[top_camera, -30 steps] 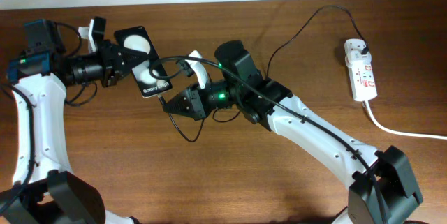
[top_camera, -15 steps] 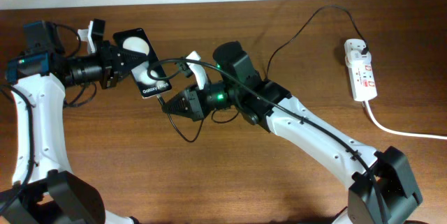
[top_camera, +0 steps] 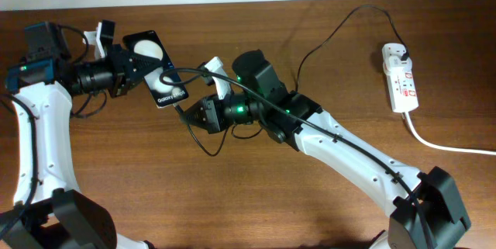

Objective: Plug charger to phone and switch on socket
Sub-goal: 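Push the held USB-C plug into the phone's bottom port, then release the plug with the right gripper and lower the phone onto the table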

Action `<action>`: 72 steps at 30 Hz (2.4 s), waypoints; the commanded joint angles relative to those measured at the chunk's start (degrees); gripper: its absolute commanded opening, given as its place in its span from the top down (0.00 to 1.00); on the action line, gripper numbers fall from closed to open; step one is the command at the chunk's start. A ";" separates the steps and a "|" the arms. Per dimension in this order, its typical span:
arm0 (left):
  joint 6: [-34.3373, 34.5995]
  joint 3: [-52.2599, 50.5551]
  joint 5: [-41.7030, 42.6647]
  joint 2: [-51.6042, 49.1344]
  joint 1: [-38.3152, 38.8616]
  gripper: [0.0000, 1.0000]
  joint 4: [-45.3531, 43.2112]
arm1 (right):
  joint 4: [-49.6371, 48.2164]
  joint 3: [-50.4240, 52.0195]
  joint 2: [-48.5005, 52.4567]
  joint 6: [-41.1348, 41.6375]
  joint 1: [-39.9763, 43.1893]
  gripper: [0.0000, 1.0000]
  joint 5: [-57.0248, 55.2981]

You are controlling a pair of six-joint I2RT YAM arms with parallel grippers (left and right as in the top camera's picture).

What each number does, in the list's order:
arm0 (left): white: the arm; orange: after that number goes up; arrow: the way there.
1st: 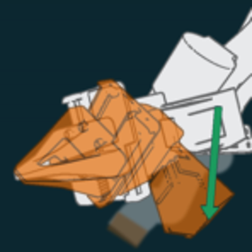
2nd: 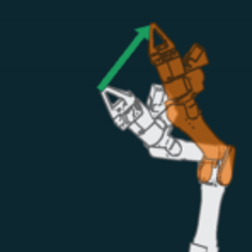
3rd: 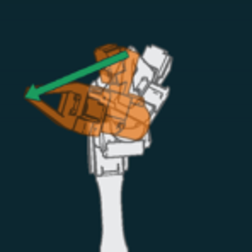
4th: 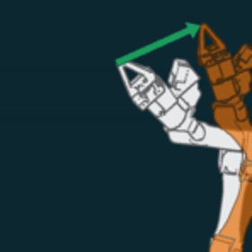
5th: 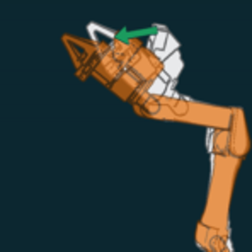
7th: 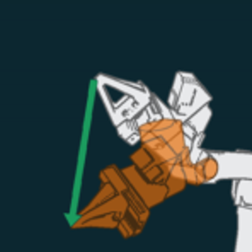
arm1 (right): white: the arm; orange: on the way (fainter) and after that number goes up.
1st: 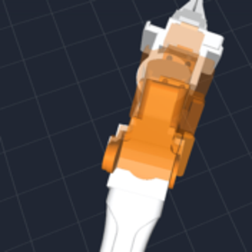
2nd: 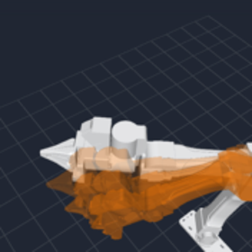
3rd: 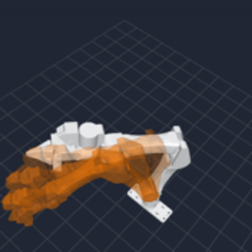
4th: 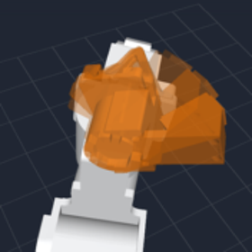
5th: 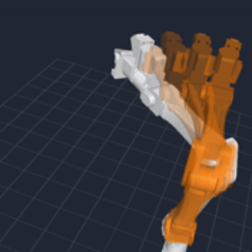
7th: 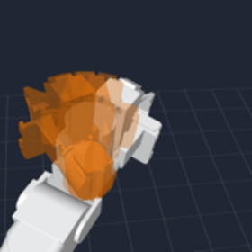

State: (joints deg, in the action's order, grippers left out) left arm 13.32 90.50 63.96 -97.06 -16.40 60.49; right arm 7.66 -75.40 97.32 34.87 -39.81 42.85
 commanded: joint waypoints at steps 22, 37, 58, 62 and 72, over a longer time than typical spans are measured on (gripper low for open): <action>0.72 1.05 1.99 1.68 4.66 1.00 1.77 | -16.44 -0.22 -0.33 3.80 4.37 0.96 -14.62; 0.76 1.05 -0.81 1.68 7.26 1.00 1.75 | -20.68 -0.22 -0.33 1.55 5.40 0.51 -11.85; 6.99 1.01 -46.84 -19.21 26.16 1.00 -6.14 | 44.61 -0.15 -0.31 -20.06 23.34 0.01 -28.57; 6.21 1.01 -46.66 -22.25 27.19 1.00 -7.08 | 44.59 -0.15 -0.31 -20.06 23.34 0.01 -28.57; 5.07 0.96 -47.50 -25.94 28.04 0.93 -9.16 | 44.57 -0.15 -0.31 -20.06 23.34 0.01 -28.57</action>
State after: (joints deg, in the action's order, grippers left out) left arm 19.53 91.07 17.78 -122.23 11.29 52.05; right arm 52.27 -75.44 97.65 15.00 -16.80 14.98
